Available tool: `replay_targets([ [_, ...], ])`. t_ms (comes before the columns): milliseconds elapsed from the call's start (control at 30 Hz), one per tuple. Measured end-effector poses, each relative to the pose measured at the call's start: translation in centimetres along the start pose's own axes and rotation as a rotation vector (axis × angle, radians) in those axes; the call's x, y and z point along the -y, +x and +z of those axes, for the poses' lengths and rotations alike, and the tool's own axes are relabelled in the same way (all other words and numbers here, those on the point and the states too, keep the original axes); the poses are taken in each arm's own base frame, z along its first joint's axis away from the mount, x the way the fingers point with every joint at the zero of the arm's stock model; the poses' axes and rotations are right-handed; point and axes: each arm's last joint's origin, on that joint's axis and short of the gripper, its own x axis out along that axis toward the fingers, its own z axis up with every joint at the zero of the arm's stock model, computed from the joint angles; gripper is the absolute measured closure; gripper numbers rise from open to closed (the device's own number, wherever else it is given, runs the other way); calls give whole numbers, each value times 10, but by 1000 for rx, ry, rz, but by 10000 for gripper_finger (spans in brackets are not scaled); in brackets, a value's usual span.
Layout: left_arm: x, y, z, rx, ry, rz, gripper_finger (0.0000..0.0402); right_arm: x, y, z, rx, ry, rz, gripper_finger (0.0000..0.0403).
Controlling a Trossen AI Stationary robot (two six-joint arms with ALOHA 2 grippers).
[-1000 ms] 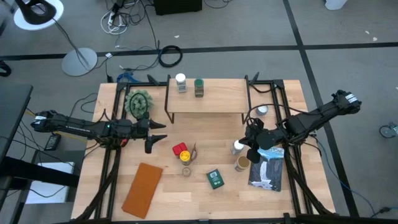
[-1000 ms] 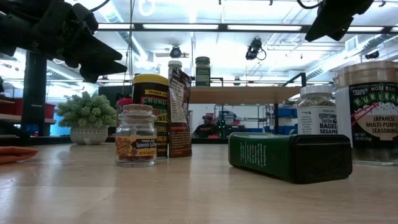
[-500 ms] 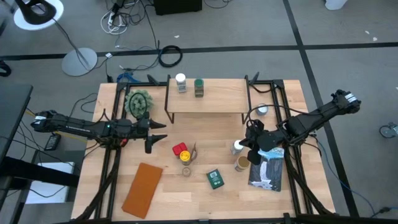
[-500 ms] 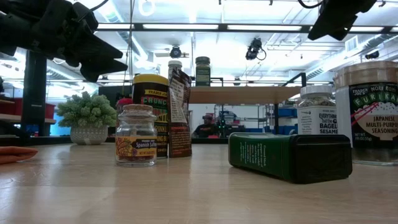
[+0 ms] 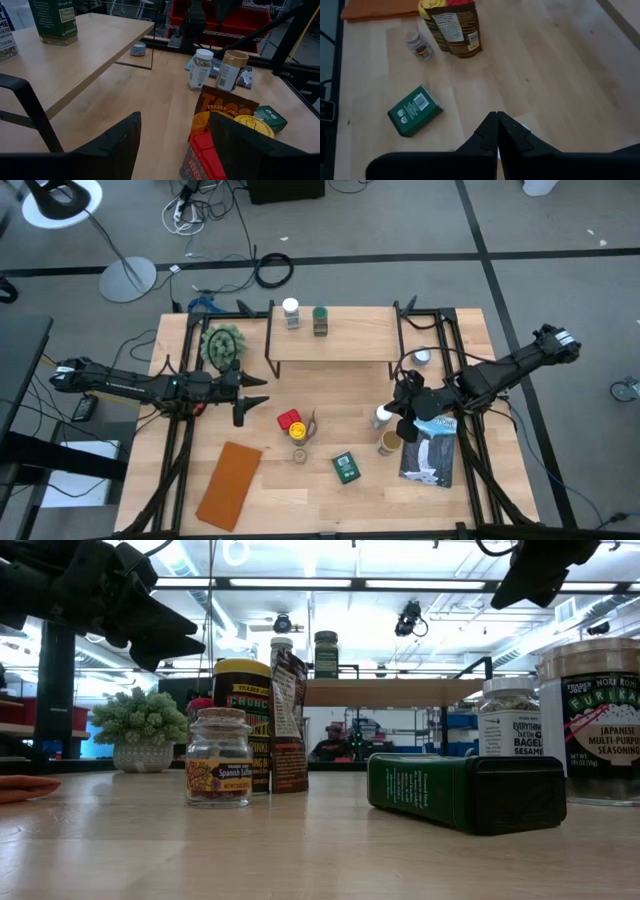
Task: Shelf spices
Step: Put the red seasoning can on the shelf
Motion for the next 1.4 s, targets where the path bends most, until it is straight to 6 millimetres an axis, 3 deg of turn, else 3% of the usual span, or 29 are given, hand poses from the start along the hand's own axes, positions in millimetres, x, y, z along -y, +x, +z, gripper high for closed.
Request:
replay_targets([
  [700,0,0,1,-10,-82,2,163,10,5,11,44,35,-31,401],
  [933,10,2,26,-82,-73,31,163,10,5,11,43,13,-32,401],
  [1133,26,19,46,-219,-18,41,163,11,6,9,36,-16,-37,399],
  [1400,39,57,49,-499,11,181,163,14,15,-2,-1,-35,-60,399],
])
